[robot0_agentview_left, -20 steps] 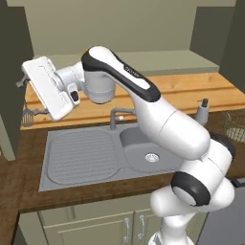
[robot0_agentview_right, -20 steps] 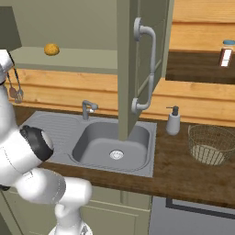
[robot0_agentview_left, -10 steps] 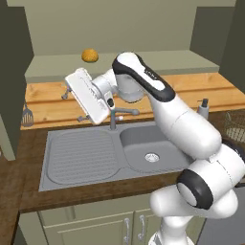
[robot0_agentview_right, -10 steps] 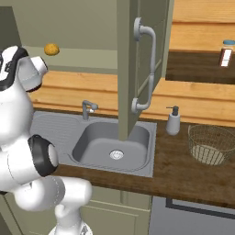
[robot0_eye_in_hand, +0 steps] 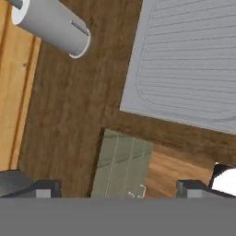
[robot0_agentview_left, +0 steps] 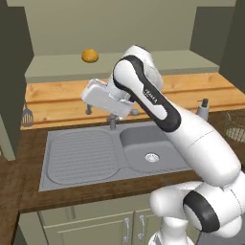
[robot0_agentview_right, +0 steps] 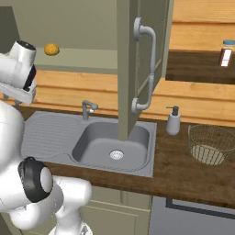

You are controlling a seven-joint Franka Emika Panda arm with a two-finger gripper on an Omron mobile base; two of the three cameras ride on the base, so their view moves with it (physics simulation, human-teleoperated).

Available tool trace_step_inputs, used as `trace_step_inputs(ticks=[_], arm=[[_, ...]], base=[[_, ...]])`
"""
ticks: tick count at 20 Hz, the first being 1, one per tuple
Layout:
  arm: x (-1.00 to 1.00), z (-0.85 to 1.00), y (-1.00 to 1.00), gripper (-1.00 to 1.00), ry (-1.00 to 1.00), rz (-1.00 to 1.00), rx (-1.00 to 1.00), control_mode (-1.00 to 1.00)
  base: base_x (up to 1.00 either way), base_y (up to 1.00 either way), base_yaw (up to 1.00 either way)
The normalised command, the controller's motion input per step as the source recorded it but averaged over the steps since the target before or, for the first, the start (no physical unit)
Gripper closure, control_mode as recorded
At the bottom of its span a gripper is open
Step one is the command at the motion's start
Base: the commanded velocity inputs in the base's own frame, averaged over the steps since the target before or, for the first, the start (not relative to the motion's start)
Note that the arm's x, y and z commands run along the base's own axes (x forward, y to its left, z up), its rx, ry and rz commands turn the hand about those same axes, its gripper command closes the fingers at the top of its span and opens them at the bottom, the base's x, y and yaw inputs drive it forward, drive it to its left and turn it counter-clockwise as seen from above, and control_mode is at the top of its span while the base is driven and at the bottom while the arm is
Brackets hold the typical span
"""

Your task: Open the cabinet, pick up the bread from the cabinet and place it in the basket. Then move the basket to the dining counter.

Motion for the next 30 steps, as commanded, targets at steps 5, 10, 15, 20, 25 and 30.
trace_step_inputs(ticks=[5, 10, 15, 20, 25, 30], arm=[[-0.02, -0.01, -0.54, -1.00, -0.96, 0.02, -0.38, -1.00], [-0.06, 0.05, -0.52, -1.00, -0.58, -0.04, -0.04, -1.00], [0.21, 0.73, -0.30, -1.00, -0.48, -0.04, 0.12, -1.00], [0.27, 0.93, -0.02, -1.00, -0.24, -0.09, 0.03, -1.00], [0.55, 0.42, -0.07, -1.00, -0.08, -0.24, 0.00, -1.00], [0.64, 0.58, 0.00, -1.00, 0.13, -0.10, 0.05, -1.00]], base=[[0.00, 0.00, 0.00], [0.00, 0.00, 0.00], [0.00, 0.00, 0.00], [0.00, 0.00, 0.00], [0.00, 0.00, 0.00], [0.00, 0.00, 0.00]])
